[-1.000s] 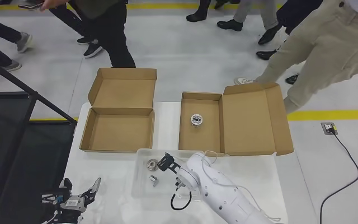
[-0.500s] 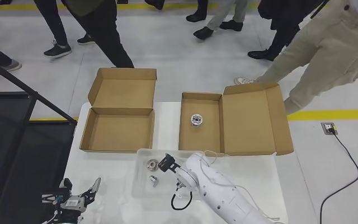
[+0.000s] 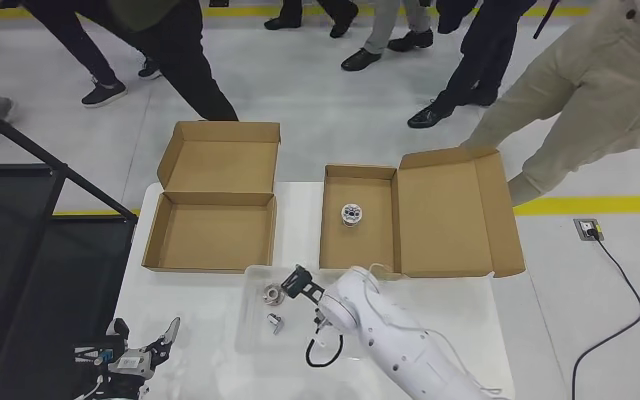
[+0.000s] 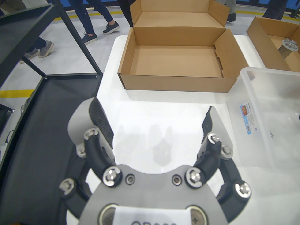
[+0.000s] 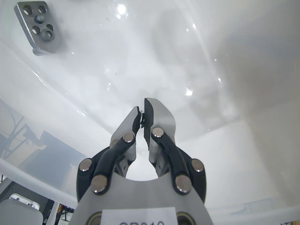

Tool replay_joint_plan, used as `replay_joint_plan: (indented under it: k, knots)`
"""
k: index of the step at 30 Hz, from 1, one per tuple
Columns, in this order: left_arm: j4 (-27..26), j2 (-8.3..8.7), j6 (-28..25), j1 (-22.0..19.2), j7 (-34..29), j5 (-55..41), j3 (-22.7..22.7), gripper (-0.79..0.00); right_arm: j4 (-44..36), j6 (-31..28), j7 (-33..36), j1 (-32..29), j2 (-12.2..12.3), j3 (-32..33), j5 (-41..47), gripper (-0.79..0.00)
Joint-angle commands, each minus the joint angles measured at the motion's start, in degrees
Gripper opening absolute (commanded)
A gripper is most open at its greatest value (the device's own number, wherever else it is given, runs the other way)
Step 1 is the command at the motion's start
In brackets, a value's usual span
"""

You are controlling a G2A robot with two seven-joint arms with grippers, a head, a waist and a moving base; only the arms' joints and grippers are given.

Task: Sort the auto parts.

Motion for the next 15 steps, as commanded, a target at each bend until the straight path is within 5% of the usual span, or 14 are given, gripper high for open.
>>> replay_joint_plan:
  k: [1, 15]
  knots:
    - [0.0, 0.00, 0.0, 0.0, 0.0, 0.0, 0.0, 0.000, -2.4, -0.7, -0.2, -0.6, 0.5, 1.3, -0.3, -0.785]
    - [0.0, 0.00, 0.0, 0.0, 0.0, 0.0, 0.0, 0.000, -29.3, -7.4, -5.3, -8.9, 5.3, 15.6, -6.5, -0.785]
